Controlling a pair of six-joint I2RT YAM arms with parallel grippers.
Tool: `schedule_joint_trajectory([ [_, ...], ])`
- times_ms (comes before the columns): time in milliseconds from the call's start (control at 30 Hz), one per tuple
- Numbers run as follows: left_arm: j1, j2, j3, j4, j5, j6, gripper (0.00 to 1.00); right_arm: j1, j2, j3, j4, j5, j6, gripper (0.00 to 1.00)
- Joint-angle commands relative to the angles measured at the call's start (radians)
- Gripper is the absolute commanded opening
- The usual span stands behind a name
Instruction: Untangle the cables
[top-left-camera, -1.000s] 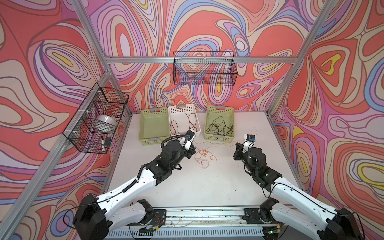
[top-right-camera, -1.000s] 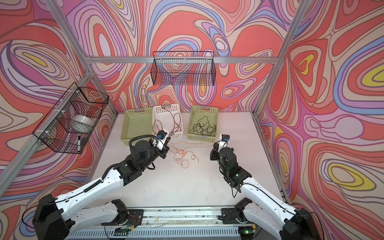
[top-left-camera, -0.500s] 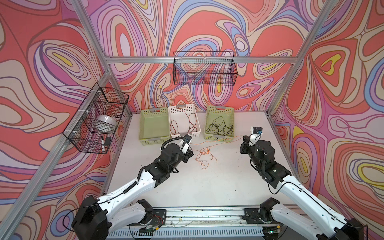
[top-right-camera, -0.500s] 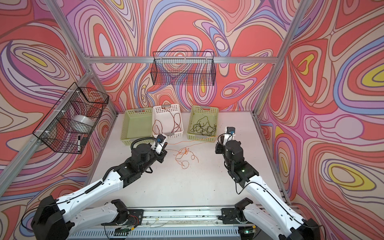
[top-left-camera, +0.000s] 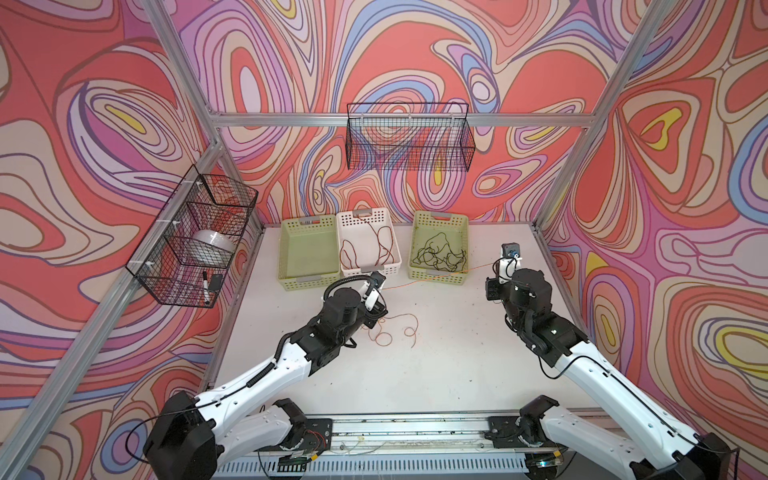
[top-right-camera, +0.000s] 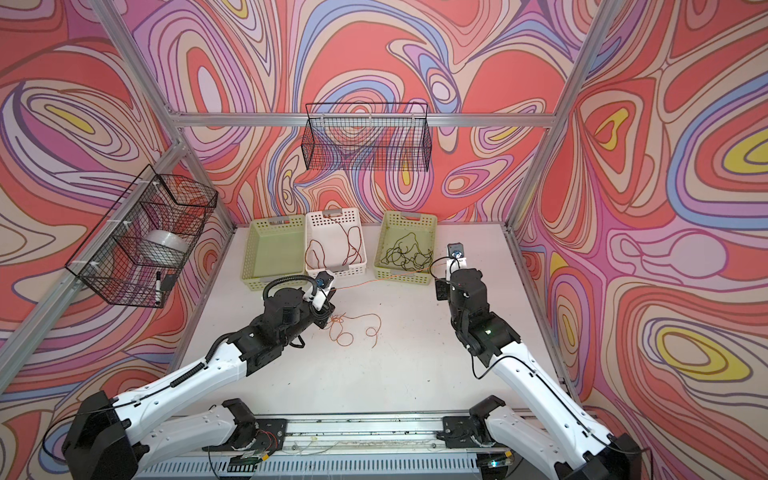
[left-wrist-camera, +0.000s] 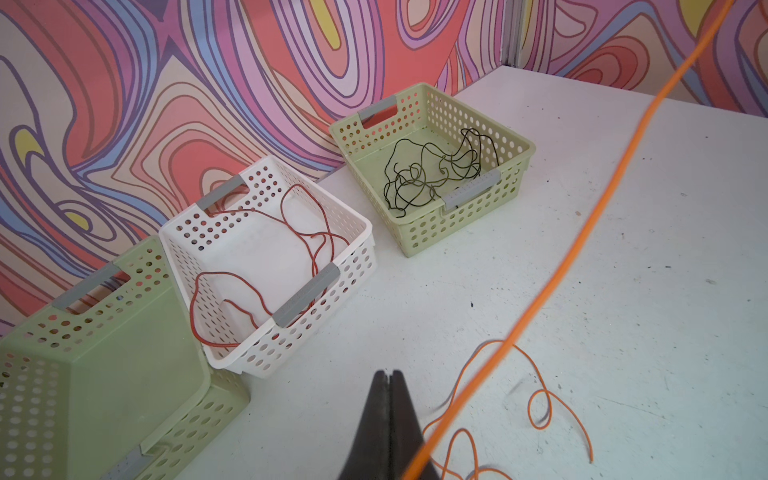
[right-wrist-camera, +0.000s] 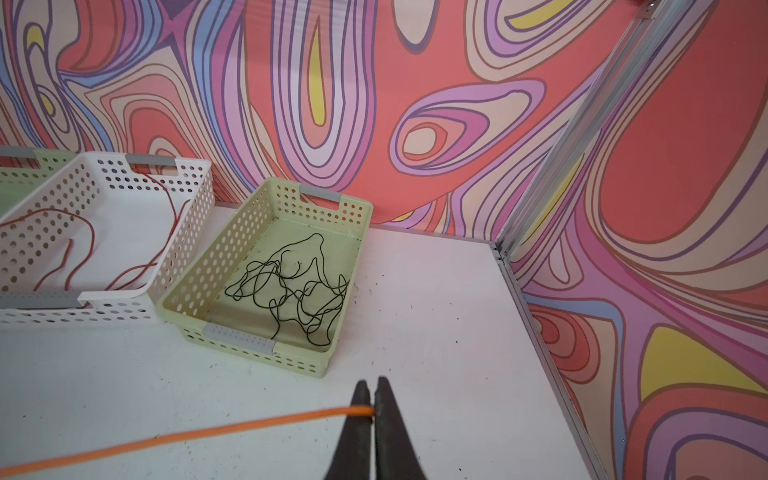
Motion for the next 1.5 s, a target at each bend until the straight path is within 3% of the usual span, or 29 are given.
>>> schedule_joint_trajectory([
  [0, 0.009, -0.011, 0.015, -0.052, 0.004, 0.017, 0.0, -0.009, 0.011, -0.003, -0.012, 0.055, -0.014, 0.0],
  [400, 0.009, 0.083, 0.082, -0.096, 0.276, -0.051, 0.0, -0.074, 0.204, -0.004, -0.049, -0.099, 0.006, 0.0],
  [567, 0.008, 0.162, 0.12, -0.125, 0.334, -0.086, 0.0, -0.132, 0.304, -0.005, -0.091, -0.05, 0.039, 0.0],
  [800, -0.011, 0.315, 0.19, -0.122, 0.371, -0.099, 0.0, -0.27, 0.318, -0.046, -0.092, -0.038, 0.103, 0.0],
  [833, -0.014, 0.338, 0.202, -0.127, 0.375, -0.1, 0.04, -0.289, 0.322, -0.05, -0.094, -0.028, 0.104, 0.0],
  [933, -0.017, 0.375, 0.229, -0.134, 0.363, -0.121, 0.38, -0.321, 0.347, -0.052, -0.095, 0.009, 0.104, 0.0],
  [1033, -0.017, 0.366, 0.22, -0.141, 0.328, -0.122, 0.53, -0.339, 0.392, -0.058, -0.089, 0.046, 0.103, 0.0],
  [1167, -0.017, 0.324, 0.18, -0.168, 0.284, -0.115, 0.59, -0.351, 0.457, -0.059, -0.085, 0.084, 0.109, 0.0],
  [1300, -0.017, 0.312, 0.145, -0.172, 0.317, -0.136, 0.6, -0.356, 0.496, -0.046, -0.087, 0.11, 0.115, 0.0],
  [1467, -0.08, 0.365, 0.155, -0.169, 0.346, -0.079, 0.61, -0.359, 0.508, 0.004, -0.146, 0.133, 0.131, 0.25],
])
